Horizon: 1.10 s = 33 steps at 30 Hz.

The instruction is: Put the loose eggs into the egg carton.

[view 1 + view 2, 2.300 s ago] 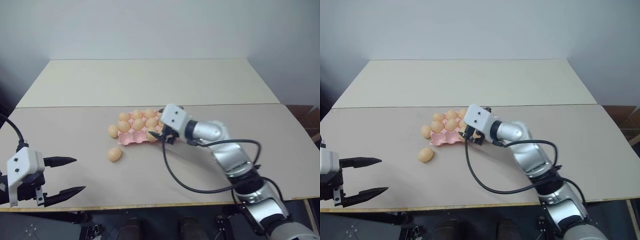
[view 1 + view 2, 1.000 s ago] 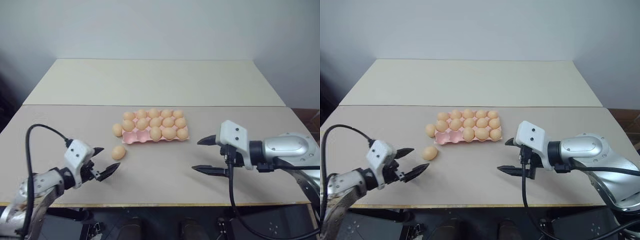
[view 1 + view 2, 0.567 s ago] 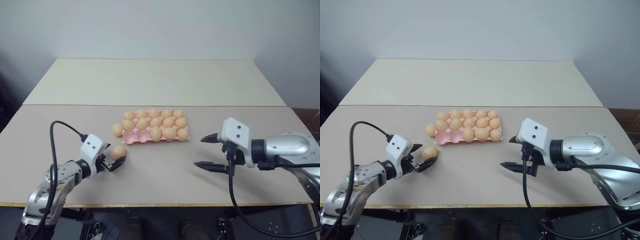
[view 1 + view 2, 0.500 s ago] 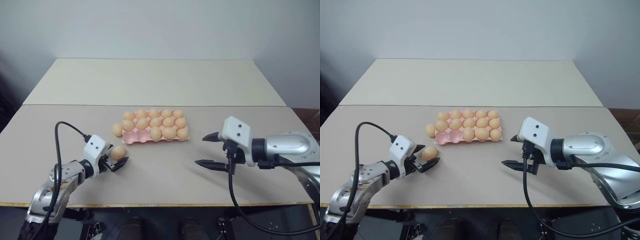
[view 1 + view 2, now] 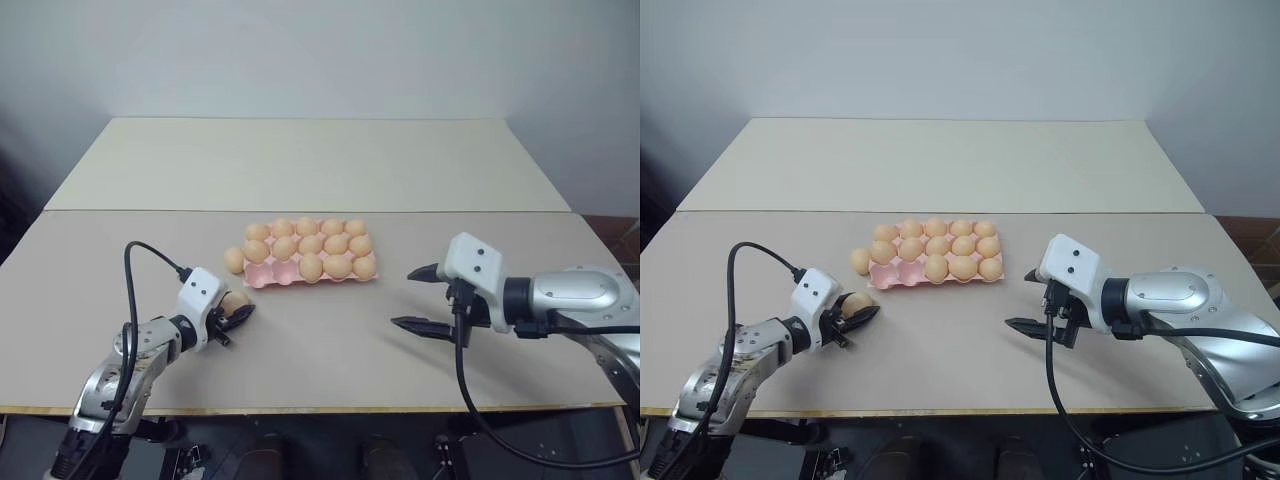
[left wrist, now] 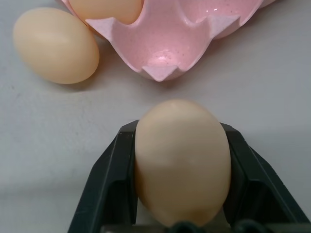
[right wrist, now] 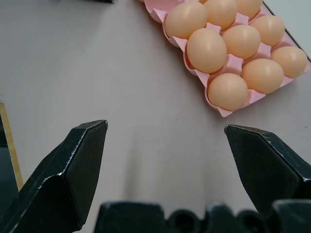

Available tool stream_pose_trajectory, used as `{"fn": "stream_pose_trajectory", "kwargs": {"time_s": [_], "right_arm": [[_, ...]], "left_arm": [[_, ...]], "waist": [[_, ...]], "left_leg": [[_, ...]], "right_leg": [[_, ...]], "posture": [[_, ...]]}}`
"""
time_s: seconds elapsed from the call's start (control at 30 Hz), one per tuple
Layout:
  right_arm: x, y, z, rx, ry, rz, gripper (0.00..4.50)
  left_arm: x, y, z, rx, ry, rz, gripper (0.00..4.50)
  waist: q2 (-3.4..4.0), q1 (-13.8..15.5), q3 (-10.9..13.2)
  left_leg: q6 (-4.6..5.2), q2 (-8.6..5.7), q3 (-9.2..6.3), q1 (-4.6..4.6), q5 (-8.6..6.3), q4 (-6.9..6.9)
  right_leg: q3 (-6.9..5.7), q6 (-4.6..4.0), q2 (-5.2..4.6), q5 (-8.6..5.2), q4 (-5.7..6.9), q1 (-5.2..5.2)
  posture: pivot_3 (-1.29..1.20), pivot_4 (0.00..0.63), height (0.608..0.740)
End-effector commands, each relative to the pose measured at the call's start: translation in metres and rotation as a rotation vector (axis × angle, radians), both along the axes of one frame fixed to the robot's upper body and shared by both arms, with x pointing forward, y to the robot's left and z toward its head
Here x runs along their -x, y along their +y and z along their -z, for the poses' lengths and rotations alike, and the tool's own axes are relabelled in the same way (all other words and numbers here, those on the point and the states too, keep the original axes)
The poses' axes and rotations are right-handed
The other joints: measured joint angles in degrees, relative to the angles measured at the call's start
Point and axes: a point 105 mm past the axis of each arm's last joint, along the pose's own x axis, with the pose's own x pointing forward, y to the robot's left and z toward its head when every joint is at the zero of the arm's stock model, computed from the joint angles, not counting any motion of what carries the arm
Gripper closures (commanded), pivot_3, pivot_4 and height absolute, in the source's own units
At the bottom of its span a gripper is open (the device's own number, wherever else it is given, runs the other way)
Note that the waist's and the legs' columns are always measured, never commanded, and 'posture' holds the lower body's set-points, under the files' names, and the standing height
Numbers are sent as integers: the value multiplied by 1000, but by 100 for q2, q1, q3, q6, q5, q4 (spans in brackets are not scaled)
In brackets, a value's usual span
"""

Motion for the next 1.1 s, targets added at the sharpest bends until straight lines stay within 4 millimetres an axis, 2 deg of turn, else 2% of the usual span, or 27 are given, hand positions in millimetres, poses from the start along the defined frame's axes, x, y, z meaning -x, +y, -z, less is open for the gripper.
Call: {"fn": "stream_pose_trajectory", "kwargs": {"time_s": [0.03,0.23,0.33,0.43,0.5,0.57,0.67,0.8,1.03,1.1], "right_arm": [[-1,-1,-11,3,-67,2,0],[-2,-2,-11,5,-76,13,0],[-2,0,-11,-3,-83,16,0],[-3,3,-11,-11,-96,17,0],[-4,3,-13,-16,-113,31,0],[-3,4,-14,-17,-124,39,0],[13,8,-23,-22,-129,-11,0],[26,13,-32,-26,-144,-41,0],[28,13,-33,-34,-156,8,0],[27,11,-31,-29,-157,27,0]], "left_arm": [[4,3,-14,-33,-61,22,2706],[26,11,-48,65,-188,136,2706],[22,7,-65,130,-284,172,2706],[11,-10,-76,183,-342,232,2706],[-1,-25,-77,198,-354,269,2706],[-10,-31,-75,198,-362,274,2706],[-28,-45,-74,214,-364,293,2706],[-39,-57,-73,219,-363,335,2706],[-49,-69,-73,210,-361,394,2706],[-47,-71,-72,183,-370,427,1990]], "waist": [[0,-1,0],[0,-13,0],[1,32,0],[-1,108,-1],[0,131,-1],[0,120,-1],[-1,117,-1],[-1,100,-1],[-1,106,-1],[-1,107,-1]], "left_leg": [[0,0,0,0,0,0],[0,13,0,-4,0,-1],[1,11,-2,-2,1,3],[6,-1,-2,-3,4,7],[6,-10,-1,-5,4,7],[6,-12,-3,-15,4,9],[7,-11,-3,-23,4,9],[7,-10,-6,-25,5,11],[8,-10,-10,-24,5,17],[8,-11,-10,-26,5,17]], "right_leg": [[0,0,0,0,0,0],[-1,0,-1,0,-2,-4],[-3,0,-5,0,1,0],[-5,5,-11,3,-1,4],[-4,8,-10,5,-5,5],[-8,9,-8,6,-6,0],[-7,10,-4,6,-6,-9],[-9,10,-2,6,-5,-9],[-13,11,-1,6,-3,-6],[-13,11,-2,6,-5,-6]], "posture": [[0,150,740],[0,150,740],[0,150,740],[0,150,740],[0,150,740],[0,150,740],[0,150,740],[0,150,740],[0,150,740],[0,150,740]]}}
